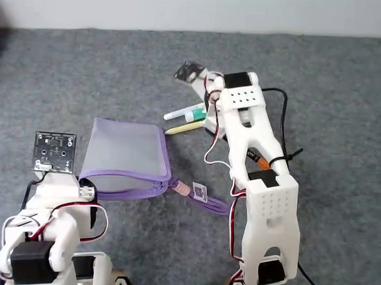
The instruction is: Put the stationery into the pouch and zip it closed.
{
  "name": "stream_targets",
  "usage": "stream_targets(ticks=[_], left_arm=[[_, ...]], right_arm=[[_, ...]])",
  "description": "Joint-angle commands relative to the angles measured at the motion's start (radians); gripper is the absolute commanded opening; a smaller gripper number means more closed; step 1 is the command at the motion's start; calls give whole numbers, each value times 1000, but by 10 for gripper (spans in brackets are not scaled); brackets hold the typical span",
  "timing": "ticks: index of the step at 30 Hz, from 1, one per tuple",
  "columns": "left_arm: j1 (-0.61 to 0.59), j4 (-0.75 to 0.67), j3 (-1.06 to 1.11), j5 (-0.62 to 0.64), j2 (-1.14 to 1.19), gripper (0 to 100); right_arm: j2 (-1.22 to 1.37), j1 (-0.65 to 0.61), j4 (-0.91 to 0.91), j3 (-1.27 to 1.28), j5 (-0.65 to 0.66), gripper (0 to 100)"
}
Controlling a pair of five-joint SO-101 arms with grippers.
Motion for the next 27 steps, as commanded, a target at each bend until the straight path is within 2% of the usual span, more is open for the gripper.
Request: stream_targets(ticks=[1, 7, 19, 23, 27], left_arm=[[-8, -23, -5, 9, 0, 9], [-8, -23, -5, 26, 2, 9], [-6, -43, -42, 44, 3, 9], [-5, -44, -93, 46, 6, 9], [-5, -40, -153, 103, 94, 9]], right_arm=[[-127, -45, 157, -127, -141, 8], [-275, -131, 265, -173, -333, 8], [-677, -275, 266, -170, -539, 8], [-822, -381, 265, -170, -623, 8], [-937, -532, 259, -170, -726, 8]])
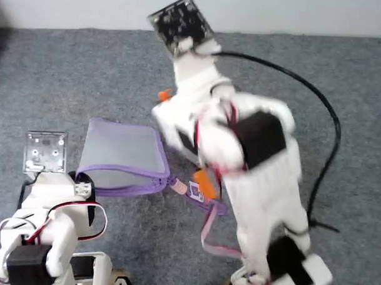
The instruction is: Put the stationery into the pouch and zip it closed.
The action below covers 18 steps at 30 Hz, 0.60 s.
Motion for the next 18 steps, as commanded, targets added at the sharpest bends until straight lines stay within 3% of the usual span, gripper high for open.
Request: stream_targets(ticks=[1, 12, 18], left_arm=[[-3, -21, -102, 49, 103, 9], [-2, -21, -335, 75, 416, 9], [-2, -25, -346, 75, 434, 9]], right_arm=[[-127, -130, 21, -44, -94, 8], [-183, -174, -254, -43, -121, 8], [-166, -84, -410, -34, -121, 8]])
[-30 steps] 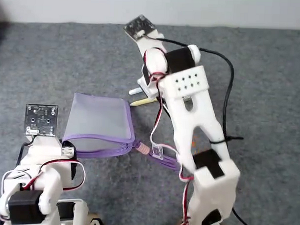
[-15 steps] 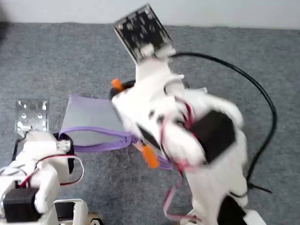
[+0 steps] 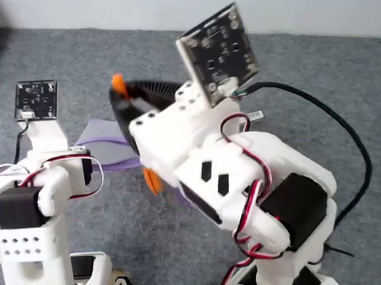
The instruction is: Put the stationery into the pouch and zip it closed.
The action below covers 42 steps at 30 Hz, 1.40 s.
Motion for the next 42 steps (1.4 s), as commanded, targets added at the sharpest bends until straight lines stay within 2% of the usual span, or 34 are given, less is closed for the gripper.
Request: stream_targets(ticks=[1, 6, 14, 17, 23, 29, 36, 42], left_arm=[[2, -26, -45, 12, 9, 9], [2, -60, -44, 17, 11, 9], [48, -140, -50, 138, 14, 9], [86, -120, -82, 173, 32, 9], [87, 29, -285, 236, 210, 9], [87, 38, -412, 262, 361, 9], [87, 37, -440, 261, 419, 9], [87, 37, -440, 259, 422, 9]], right_arm=[[-5, 65, -124, 0, -5, 8], [16, 94, -306, 109, 14, 8], [7, 93, -615, 301, 72, 8], [7, 87, -665, 304, 112, 8], [7, 74, -661, 305, 117, 8], [7, 76, -679, 396, 103, 8], [7, 79, -924, 647, 87, 8], [7, 99, -1156, 887, 176, 8]])
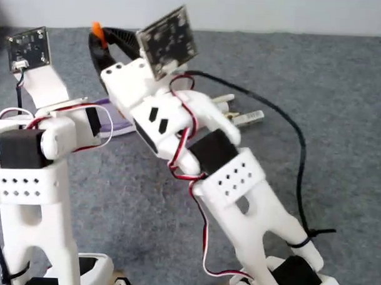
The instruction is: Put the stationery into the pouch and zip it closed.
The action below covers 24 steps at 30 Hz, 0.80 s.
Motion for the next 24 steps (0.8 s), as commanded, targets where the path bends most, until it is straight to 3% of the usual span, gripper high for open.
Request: stream_targets(ticks=[1, 5, 10, 12, 17, 22, 24], left_arm=[[5, 5, -27, 6, 12, 9], [5, 5, -27, 6, 12, 9], [5, 5, -25, 6, 12, 9], [5, 5, -25, 6, 12, 9], [5, 5, -25, 8, 12, 9], [5, 5, -25, 8, 12, 9], [5, 5, -25, 8, 12, 9]], right_arm=[[-10, 15, -147, 107, 61, 8], [-45, 12, -108, 150, 71, 25], [-97, 15, 71, 140, -8, 196], [-116, 15, 122, 120, -21, 218], [-148, 25, 153, 55, -18, 132], [-137, 166, 265, -32, -21, 8], [-120, 223, 344, -60, -25, 13]])
